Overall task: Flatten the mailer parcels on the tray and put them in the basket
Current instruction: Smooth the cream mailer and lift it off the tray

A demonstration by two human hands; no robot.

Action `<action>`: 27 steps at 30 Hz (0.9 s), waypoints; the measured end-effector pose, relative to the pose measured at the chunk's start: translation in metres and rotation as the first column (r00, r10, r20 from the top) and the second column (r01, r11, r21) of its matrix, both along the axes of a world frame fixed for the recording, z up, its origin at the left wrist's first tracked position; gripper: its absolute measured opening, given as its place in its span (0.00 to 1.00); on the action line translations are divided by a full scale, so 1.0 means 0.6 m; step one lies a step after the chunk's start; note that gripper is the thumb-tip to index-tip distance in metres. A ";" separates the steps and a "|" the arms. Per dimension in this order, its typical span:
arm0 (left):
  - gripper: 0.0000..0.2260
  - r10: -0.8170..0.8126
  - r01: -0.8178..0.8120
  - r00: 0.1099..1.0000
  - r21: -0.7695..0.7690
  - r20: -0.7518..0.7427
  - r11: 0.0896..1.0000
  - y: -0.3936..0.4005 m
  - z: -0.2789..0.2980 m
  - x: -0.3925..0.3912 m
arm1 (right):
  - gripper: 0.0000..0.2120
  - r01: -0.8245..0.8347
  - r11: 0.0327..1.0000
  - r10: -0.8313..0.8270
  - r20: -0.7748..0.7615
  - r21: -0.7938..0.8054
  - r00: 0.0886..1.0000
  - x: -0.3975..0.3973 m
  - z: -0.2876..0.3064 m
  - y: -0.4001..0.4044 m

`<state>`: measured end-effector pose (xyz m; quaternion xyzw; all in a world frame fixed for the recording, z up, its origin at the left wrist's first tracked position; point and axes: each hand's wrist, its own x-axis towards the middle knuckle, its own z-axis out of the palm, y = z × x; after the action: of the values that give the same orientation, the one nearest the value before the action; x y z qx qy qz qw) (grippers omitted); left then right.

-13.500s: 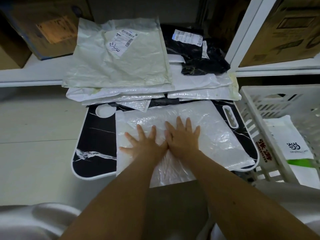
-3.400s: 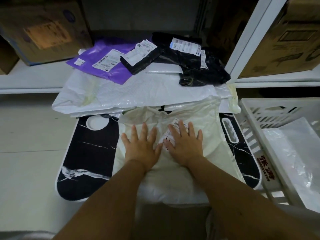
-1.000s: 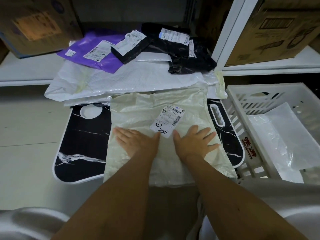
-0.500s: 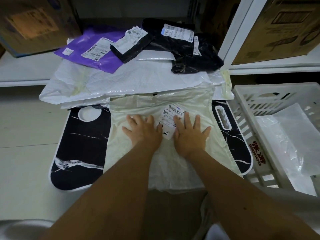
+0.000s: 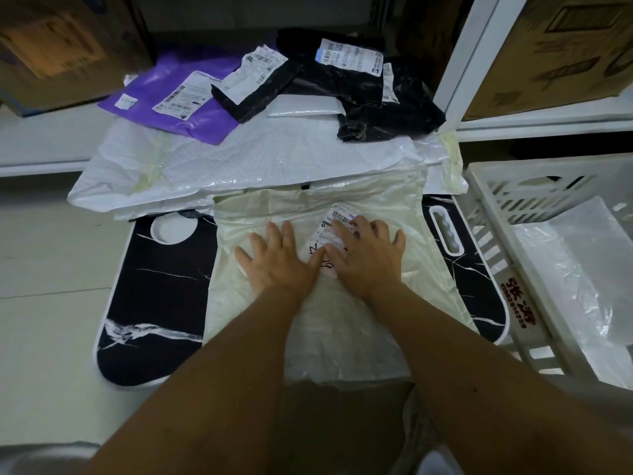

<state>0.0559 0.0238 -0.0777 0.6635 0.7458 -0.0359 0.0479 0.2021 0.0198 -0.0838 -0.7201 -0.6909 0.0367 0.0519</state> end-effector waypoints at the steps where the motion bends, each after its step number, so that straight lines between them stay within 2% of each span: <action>1: 0.38 0.003 -0.003 1.000 0.018 -0.009 1.000 0.002 0.000 -0.002 | 0.26 0.020 1.000 -0.020 -0.010 0.004 1.000 -0.001 -0.001 0.001; 5: 0.34 0.089 -0.086 0.993 -0.042 0.075 0.995 0.005 -0.003 -0.006 | 0.30 0.106 0.991 -0.108 -0.023 -0.082 0.994 0.000 -0.005 0.006; 12: 0.42 0.169 -0.159 0.982 -0.122 0.079 0.980 0.006 0.000 -0.011 | 0.35 0.268 0.945 -0.279 -0.037 -0.188 0.959 -0.001 -0.005 0.015; 18: 0.34 0.233 -0.211 0.968 -0.194 0.095 0.958 0.007 0.007 -0.018 | 0.40 0.313 0.927 -0.326 -0.031 -0.208 0.945 0.006 0.003 0.014; 22: 0.33 0.220 -0.195 0.970 -0.206 0.102 0.959 0.001 0.014 -0.038 | 0.35 0.255 0.944 -0.271 -0.050 -0.207 0.961 0.025 0.006 0.005; 25: 0.30 0.189 -0.170 0.965 -0.112 0.184 0.979 -0.009 0.015 -0.064 | 0.29 0.209 0.959 -0.226 -0.070 -0.193 0.972 0.042 0.012 0.001; 27: 0.24 0.222 -0.223 0.953 -0.019 0.204 0.975 -0.017 0.016 -0.077 | 0.22 0.179 0.973 -0.191 -0.070 -0.144 0.979 0.048 0.023 -0.007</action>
<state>0.0098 0.0134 -0.0679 0.5755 0.8070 0.0397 0.1265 0.2310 0.0157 -0.0703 -0.7810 -0.6139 0.1094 0.0343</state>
